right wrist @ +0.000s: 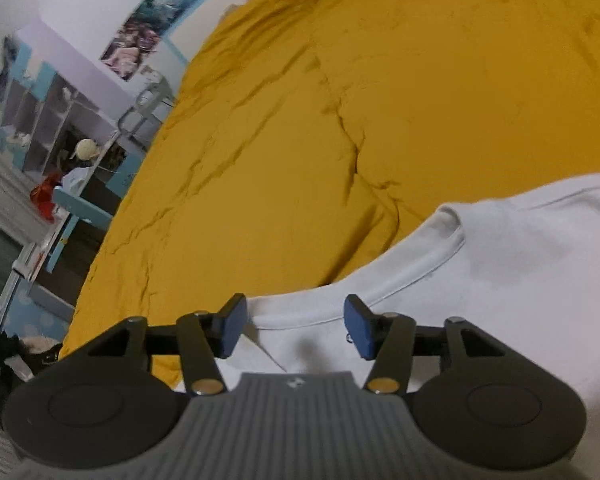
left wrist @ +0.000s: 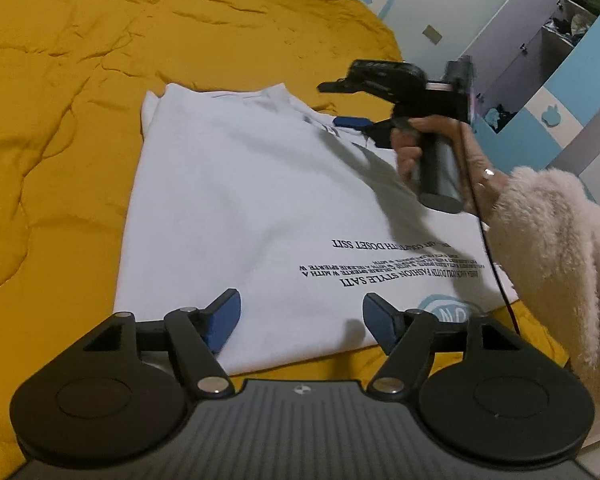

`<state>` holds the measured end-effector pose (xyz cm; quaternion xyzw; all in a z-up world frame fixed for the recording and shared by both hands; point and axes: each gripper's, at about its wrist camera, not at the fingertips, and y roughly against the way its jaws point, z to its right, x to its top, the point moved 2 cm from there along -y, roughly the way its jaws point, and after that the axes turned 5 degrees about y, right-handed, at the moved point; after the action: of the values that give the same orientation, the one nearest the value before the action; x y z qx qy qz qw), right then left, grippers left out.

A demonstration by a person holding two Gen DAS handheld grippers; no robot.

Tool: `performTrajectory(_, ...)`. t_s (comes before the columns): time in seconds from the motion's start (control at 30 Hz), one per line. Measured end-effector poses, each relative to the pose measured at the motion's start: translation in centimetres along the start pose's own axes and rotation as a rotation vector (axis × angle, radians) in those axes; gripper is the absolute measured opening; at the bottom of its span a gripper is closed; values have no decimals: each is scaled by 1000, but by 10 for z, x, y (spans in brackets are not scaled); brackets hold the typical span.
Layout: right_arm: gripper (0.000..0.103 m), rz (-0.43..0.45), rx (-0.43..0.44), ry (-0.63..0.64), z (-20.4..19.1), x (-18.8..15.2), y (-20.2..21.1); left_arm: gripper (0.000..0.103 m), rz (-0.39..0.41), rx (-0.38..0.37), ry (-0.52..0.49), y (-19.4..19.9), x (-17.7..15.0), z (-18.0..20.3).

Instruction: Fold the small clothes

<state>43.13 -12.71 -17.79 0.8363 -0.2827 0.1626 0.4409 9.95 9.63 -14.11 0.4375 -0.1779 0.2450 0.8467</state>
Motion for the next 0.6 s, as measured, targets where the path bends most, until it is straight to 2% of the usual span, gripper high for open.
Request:
performTrajectory(0.13, 51, -27, -36, 17, 3, -5, -9, 85, -1, -11, 14, -1, 0, -2)
performTrajectory(0.23, 51, -34, -39, 38, 3, -14, 0, 85, 2, -10, 7, -3, 0, -2)
performTrajectory(0.47, 52, -47, 25, 65, 3, -49, 53, 85, 14, -5, 51, -1, 1, -3)
performTrajectory(0.6, 52, -105, 33, 65, 4, -78, 87, 85, 7, 16, 54, 0, 2, -1)
